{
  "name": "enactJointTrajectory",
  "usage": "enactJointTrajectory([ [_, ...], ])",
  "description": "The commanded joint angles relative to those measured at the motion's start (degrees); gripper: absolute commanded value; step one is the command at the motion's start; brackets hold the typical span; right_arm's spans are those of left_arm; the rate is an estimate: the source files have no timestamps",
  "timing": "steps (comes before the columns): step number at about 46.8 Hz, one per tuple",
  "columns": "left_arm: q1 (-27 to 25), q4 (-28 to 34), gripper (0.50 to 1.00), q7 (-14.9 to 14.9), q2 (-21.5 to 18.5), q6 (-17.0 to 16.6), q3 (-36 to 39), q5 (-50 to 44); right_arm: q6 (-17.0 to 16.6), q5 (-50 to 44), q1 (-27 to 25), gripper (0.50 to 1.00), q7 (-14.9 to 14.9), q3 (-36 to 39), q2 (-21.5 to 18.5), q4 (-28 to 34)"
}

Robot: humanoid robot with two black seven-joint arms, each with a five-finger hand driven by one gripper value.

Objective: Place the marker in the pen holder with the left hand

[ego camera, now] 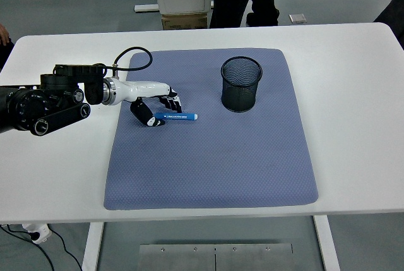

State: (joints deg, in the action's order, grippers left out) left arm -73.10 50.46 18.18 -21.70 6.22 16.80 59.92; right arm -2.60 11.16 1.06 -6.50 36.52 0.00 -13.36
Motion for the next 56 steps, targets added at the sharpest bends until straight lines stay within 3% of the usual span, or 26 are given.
enactJointTrajectory([
  [1, 0.0, 0.0, 0.666, 0.0, 0.2, -0.1, 0.0, 0.0, 0.0, 0.0, 0.0, 1.000, 0.0, 0.0, 0.0, 0.0],
  [7, 0.3, 0.0, 0.660, 0.0, 0.7, -0.2, 0.0, 0.3, 0.0, 0.0, 0.0, 1.000, 0.0, 0.0, 0.0, 0.0],
  [11, 0.3, 0.0, 0.610, 0.0, 0.9, -0.2, 0.0, 0.5, 0.0, 0.0, 0.0, 1.000, 0.0, 0.0, 0.0, 0.0],
  [17, 0.3, 0.0, 0.575, 0.0, 1.2, -0.2, 0.0, 0.6, 0.0, 0.0, 0.0, 1.000, 0.0, 0.0, 0.0, 0.0],
  [41, 0.2, 0.0, 0.572, 0.0, 1.5, -3.6, 0.0, 0.7, 0.0, 0.0, 0.0, 1.000, 0.0, 0.0, 0.0, 0.0],
  [56, 0.6, 0.0, 0.569, 0.1, 1.9, -4.0, 0.0, 0.7, 0.0, 0.0, 0.0, 1.000, 0.0, 0.0, 0.0, 0.0],
])
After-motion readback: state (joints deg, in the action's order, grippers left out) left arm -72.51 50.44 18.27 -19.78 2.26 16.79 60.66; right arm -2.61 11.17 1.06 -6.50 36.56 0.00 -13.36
